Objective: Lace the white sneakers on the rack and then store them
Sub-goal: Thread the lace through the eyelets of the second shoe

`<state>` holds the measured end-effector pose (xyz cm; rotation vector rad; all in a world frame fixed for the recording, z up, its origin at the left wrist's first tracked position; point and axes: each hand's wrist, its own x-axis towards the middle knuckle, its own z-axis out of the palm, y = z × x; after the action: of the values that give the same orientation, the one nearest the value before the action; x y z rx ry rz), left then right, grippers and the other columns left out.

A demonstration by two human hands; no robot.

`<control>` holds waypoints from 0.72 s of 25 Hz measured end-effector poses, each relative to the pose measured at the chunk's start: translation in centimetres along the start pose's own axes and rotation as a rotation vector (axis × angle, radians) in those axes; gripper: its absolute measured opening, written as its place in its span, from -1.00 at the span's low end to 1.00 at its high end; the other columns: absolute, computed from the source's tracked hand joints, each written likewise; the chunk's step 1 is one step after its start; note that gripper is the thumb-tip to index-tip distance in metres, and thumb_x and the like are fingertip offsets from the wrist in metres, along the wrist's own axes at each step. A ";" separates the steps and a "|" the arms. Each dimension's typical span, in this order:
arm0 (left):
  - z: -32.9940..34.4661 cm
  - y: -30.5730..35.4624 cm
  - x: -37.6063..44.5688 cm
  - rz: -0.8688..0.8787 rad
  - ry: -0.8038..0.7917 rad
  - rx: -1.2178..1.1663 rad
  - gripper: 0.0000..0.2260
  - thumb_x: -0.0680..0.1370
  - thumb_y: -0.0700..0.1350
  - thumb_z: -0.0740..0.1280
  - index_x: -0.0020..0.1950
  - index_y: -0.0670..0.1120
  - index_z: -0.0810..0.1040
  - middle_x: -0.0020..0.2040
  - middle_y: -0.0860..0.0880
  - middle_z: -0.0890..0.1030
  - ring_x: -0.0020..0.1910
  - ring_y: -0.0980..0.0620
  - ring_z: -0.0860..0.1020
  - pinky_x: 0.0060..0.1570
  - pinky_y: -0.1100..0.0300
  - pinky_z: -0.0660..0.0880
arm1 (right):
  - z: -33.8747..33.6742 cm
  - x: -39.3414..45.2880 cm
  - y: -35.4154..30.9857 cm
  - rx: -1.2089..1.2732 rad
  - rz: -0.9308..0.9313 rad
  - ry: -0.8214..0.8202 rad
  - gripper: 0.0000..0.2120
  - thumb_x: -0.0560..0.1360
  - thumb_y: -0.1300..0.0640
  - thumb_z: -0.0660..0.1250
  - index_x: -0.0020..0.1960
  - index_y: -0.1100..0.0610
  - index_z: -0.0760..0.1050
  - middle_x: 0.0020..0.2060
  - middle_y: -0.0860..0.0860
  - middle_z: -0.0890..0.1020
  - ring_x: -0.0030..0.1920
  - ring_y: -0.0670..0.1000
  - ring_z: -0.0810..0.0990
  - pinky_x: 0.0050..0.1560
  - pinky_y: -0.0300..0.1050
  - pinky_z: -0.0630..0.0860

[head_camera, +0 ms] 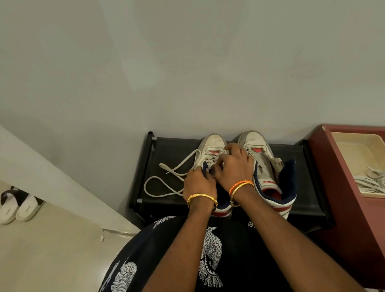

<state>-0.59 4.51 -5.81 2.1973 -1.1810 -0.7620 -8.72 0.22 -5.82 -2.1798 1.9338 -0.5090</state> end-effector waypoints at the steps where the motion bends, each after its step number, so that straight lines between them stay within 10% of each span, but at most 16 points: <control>1: 0.1 -0.1 -0.1 0.007 0.007 0.019 -0.73 0.62 -0.01 0.15 0.12 -0.14 0.53 0.07 -0.12 0.55 0.04 -0.10 0.54 -0.04 0.02 0.50 | -0.3 0.0 0.2 0.142 0.091 0.057 -0.85 0.41 0.14 0.35 -0.20 0.22 0.61 0.04 0.08 0.52 0.02 0.08 0.48 0.01 -0.05 0.40; 4: 0.1 0.2 -0.2 0.027 0.027 0.041 -0.73 0.62 -0.02 0.15 0.17 -0.14 0.51 0.10 -0.12 0.53 0.07 -0.10 0.52 0.00 0.03 0.47 | -2.2 1.7 0.5 0.510 0.495 0.065 -0.75 0.38 0.27 0.28 -0.46 0.23 0.40 -0.46 0.08 0.44 -0.42 0.04 0.36 -0.37 -0.17 0.28; 7: 0.3 0.2 -0.2 0.040 0.020 0.042 -0.74 0.62 -0.03 0.16 0.20 -0.13 0.50 0.10 -0.12 0.52 0.07 -0.08 0.52 -0.03 0.07 0.45 | -3.0 3.0 0.2 0.661 0.662 -0.044 -0.92 0.42 0.34 0.23 -0.21 0.20 0.42 -0.32 0.10 0.51 -0.28 0.10 0.44 -0.37 -0.17 0.29; 12: 0.4 0.1 -0.1 0.048 0.025 0.071 -0.73 0.63 -0.02 0.14 0.19 -0.13 0.50 0.10 -0.11 0.52 0.08 -0.09 0.51 -0.02 0.06 0.45 | -2.2 2.1 0.4 0.361 0.123 -0.323 -0.79 0.47 0.23 0.17 -0.13 0.16 0.60 -0.15 0.11 0.65 -0.04 0.14 0.57 -0.10 -0.10 0.49; 18: 0.2 0.3 -0.1 0.068 0.028 0.077 -0.79 0.61 -0.09 0.21 0.18 -0.12 0.52 0.08 -0.10 0.54 0.05 -0.07 0.53 -0.07 0.11 0.45 | -1.6 1.0 1.0 -0.119 -0.166 -0.299 -0.73 0.51 -0.05 0.29 0.11 0.04 0.61 0.14 0.08 0.45 0.22 0.12 0.33 0.24 0.04 0.29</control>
<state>-0.93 4.39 -5.76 2.2104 -1.2838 -0.6653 -10.13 -0.73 -4.61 -2.3442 1.6749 -0.0820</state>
